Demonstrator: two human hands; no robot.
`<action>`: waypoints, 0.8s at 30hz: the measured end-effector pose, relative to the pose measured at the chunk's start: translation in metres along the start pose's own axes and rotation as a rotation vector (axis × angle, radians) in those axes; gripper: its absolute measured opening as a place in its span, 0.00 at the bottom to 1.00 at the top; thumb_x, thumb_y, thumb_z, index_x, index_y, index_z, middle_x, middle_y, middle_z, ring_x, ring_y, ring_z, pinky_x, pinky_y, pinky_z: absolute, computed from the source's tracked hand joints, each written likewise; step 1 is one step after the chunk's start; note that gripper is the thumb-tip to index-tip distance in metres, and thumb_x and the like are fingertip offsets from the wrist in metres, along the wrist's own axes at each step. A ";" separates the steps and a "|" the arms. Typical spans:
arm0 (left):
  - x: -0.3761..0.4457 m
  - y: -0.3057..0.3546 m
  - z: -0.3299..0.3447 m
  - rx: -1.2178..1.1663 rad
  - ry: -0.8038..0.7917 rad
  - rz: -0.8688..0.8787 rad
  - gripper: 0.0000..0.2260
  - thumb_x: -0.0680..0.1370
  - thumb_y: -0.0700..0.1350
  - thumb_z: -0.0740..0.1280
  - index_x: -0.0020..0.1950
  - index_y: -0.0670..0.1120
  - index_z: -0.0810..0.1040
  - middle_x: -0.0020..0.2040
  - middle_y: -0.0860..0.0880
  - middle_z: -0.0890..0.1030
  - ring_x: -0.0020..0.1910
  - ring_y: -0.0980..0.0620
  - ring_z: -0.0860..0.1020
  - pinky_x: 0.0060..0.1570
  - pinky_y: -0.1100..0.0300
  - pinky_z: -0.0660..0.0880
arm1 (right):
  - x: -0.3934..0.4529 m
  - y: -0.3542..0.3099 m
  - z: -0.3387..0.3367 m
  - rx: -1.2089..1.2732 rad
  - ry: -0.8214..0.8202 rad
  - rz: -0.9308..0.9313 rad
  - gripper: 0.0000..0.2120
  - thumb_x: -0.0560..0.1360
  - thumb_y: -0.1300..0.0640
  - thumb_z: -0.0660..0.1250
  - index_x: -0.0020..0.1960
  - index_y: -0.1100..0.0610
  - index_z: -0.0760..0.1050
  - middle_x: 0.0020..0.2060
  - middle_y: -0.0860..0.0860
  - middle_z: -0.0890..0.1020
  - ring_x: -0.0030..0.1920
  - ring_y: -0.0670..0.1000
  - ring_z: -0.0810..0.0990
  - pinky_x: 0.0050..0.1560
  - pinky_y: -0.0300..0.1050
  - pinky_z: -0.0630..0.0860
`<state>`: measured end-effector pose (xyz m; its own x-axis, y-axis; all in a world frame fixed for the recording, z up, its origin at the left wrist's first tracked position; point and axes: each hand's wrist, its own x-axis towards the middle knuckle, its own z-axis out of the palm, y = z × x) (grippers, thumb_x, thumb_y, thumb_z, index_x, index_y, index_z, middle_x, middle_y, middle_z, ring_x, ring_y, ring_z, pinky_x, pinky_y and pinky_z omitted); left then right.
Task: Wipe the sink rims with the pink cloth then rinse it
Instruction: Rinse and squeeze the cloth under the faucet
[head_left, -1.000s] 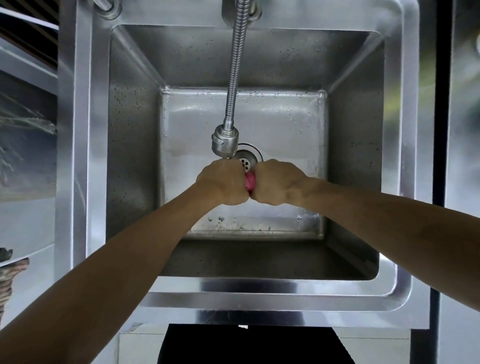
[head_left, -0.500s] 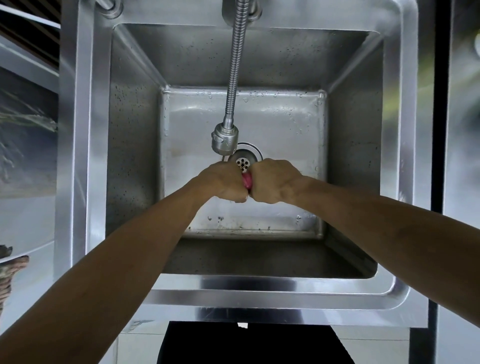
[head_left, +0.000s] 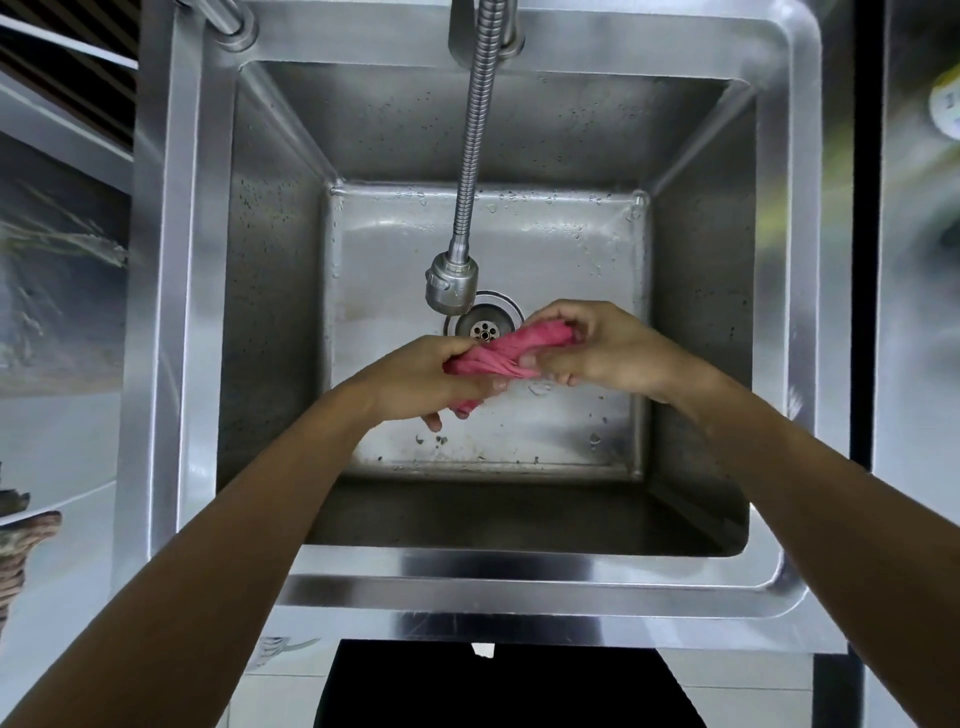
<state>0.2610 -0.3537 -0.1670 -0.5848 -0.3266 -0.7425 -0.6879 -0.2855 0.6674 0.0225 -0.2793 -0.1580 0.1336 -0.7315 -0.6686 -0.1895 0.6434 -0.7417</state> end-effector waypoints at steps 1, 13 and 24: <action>-0.002 -0.002 0.001 -0.001 0.073 0.064 0.16 0.76 0.54 0.77 0.62 0.60 0.80 0.42 0.59 0.84 0.41 0.60 0.83 0.33 0.61 0.81 | -0.003 0.001 0.001 0.087 0.048 0.003 0.14 0.75 0.54 0.78 0.59 0.52 0.80 0.38 0.49 0.86 0.36 0.49 0.82 0.38 0.41 0.81; -0.024 -0.013 0.023 0.045 0.553 0.364 0.13 0.73 0.50 0.78 0.55 0.59 0.81 0.45 0.57 0.85 0.39 0.59 0.82 0.40 0.62 0.81 | -0.034 0.008 0.017 0.486 -0.167 0.064 0.28 0.73 0.51 0.78 0.70 0.47 0.73 0.46 0.52 0.85 0.41 0.49 0.82 0.44 0.43 0.80; -0.029 0.009 0.011 0.312 0.405 0.300 0.24 0.73 0.43 0.77 0.64 0.59 0.72 0.57 0.56 0.78 0.53 0.55 0.76 0.51 0.61 0.75 | -0.030 0.008 0.036 0.375 0.220 -0.019 0.19 0.77 0.45 0.71 0.59 0.58 0.85 0.53 0.56 0.88 0.58 0.58 0.86 0.65 0.58 0.80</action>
<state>0.2664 -0.3370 -0.1402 -0.6045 -0.6876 -0.4022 -0.6479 0.1306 0.7505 0.0518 -0.2440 -0.1462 -0.0849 -0.7486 -0.6575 0.1826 0.6371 -0.7489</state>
